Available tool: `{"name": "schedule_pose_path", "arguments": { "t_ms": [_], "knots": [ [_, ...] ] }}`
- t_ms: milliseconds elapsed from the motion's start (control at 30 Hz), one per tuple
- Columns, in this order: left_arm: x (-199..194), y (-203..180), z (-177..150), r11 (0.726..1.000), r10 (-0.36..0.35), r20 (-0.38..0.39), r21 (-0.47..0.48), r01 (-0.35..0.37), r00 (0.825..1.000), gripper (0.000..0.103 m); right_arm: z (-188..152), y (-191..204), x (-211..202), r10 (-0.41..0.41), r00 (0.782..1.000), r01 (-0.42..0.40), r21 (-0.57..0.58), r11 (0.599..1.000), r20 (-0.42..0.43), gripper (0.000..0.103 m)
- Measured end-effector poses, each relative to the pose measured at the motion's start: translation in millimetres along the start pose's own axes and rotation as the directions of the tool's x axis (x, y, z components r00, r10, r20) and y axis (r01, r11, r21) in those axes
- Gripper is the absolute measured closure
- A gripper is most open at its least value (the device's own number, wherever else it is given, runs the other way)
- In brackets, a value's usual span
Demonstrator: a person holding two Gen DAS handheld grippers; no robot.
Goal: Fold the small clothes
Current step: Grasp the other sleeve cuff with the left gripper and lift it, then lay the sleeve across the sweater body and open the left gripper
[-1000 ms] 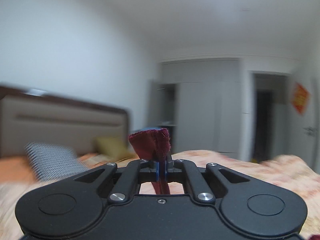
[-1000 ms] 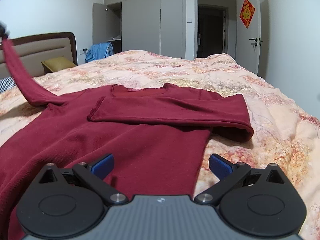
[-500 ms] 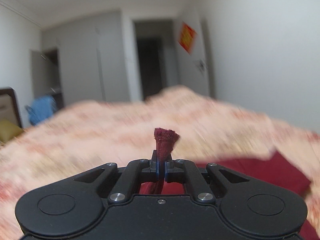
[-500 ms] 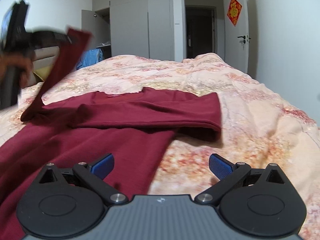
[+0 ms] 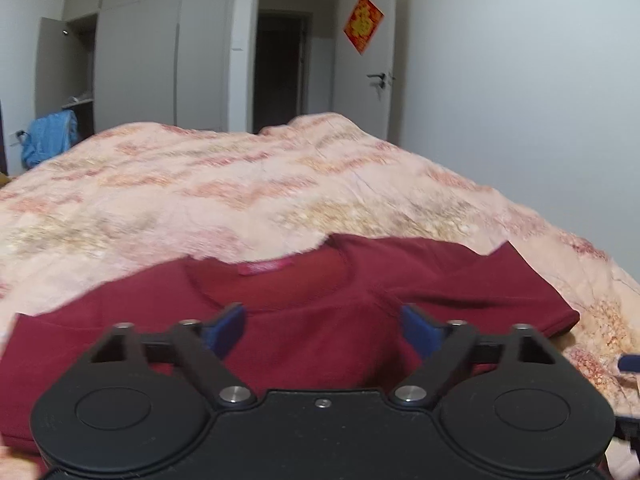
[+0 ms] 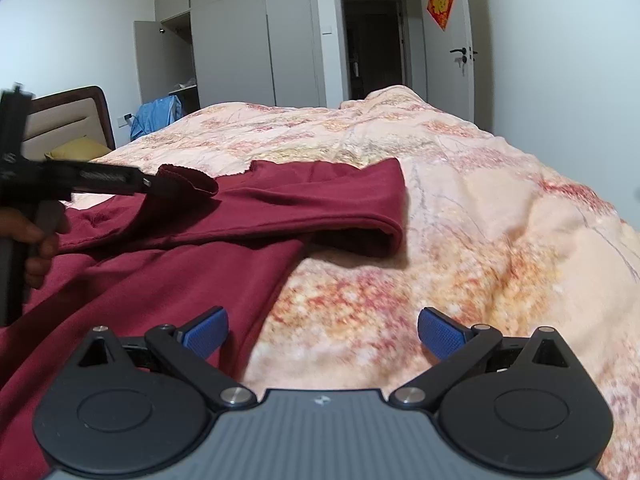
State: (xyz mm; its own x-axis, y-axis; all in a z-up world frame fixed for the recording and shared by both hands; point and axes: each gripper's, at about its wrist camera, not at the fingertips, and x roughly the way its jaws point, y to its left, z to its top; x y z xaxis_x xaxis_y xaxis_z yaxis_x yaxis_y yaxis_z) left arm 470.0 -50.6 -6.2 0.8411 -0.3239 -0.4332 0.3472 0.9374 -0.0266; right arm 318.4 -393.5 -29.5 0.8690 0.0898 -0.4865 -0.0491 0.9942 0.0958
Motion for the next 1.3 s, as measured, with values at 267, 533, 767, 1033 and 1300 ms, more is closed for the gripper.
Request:
{"name": "schedule_pose_path", "arguments": {
  "t_ms": [267,533,767,1033,1300],
  "knots": [
    [-68,55,-12,0.974,0.215,-0.022,0.075,-0.213,0.976,0.001,44,33,28,0.08,0.996,-0.08,-0.004,0.997,0.035,0.0],
    [-69,129,-70,0.865,0.495,-0.125,0.165,-0.474,0.86,0.0,81,89,109,0.103,0.995,-0.103,-0.046,0.994,-0.01,0.0],
    [-47,139,-61,0.854,0.505,-0.09,0.196,-0.482,0.859,0.003,64,106,139,0.062,0.997,-0.064,-0.079,0.995,-0.036,0.0],
    [-45,135,-57,0.724,0.653,0.006,0.289,-0.627,0.757,0.017,55,104,141,0.069,0.997,-0.07,-0.074,0.995,-0.018,0.0],
    [-45,162,-55,0.725,0.682,-0.083,0.207,-0.657,0.726,0.017,53,101,142,0.083,0.996,-0.084,-0.066,0.994,-0.018,0.0]
  ]
}}
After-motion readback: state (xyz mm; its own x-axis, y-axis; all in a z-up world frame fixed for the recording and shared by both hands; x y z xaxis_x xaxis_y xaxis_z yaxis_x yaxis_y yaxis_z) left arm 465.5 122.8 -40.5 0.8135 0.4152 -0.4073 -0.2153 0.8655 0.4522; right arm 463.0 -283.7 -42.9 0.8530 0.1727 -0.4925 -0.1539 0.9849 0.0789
